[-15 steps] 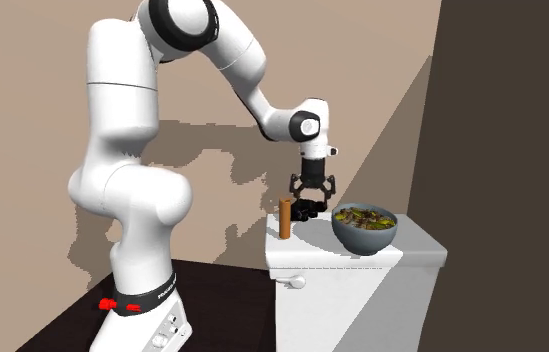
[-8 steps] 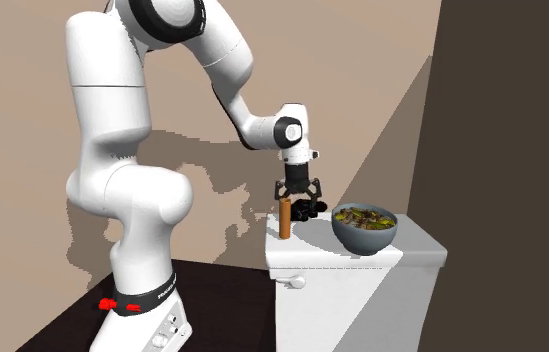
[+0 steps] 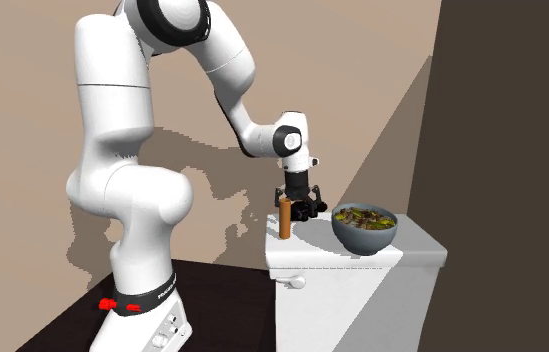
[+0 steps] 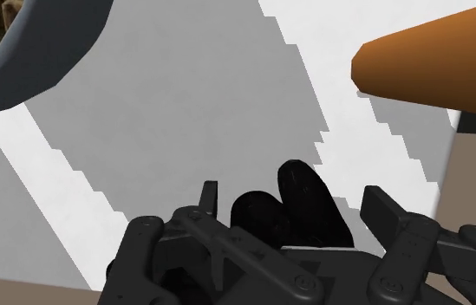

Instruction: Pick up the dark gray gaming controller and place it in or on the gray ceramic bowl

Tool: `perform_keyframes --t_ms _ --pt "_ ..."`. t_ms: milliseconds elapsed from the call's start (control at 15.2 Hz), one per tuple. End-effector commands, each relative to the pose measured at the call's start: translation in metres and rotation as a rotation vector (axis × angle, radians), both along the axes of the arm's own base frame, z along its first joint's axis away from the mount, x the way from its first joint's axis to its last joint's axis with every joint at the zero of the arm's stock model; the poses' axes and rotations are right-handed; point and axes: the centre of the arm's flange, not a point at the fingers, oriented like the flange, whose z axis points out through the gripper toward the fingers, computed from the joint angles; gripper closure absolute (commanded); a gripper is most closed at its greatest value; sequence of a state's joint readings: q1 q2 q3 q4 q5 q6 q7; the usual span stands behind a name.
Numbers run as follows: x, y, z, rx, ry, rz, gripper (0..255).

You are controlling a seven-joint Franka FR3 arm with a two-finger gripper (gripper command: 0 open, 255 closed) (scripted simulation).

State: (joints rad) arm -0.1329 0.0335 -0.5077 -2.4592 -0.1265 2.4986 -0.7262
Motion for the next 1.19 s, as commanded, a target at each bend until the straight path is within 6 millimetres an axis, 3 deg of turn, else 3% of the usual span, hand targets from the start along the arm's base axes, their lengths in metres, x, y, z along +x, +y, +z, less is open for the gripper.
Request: perform_keyframes --t_ms 0,198,264,858,1122 --pt "0.000 0.000 0.000 0.000 0.000 0.000 0" --pt "0.000 0.000 0.000 0.000 0.000 0.000 0" --pt "0.000 0.000 0.000 0.000 0.000 0.000 255" --pt "0.000 0.000 0.000 0.000 0.000 0.000 255" --pt "0.000 0.000 0.021 0.000 0.000 0.000 255"
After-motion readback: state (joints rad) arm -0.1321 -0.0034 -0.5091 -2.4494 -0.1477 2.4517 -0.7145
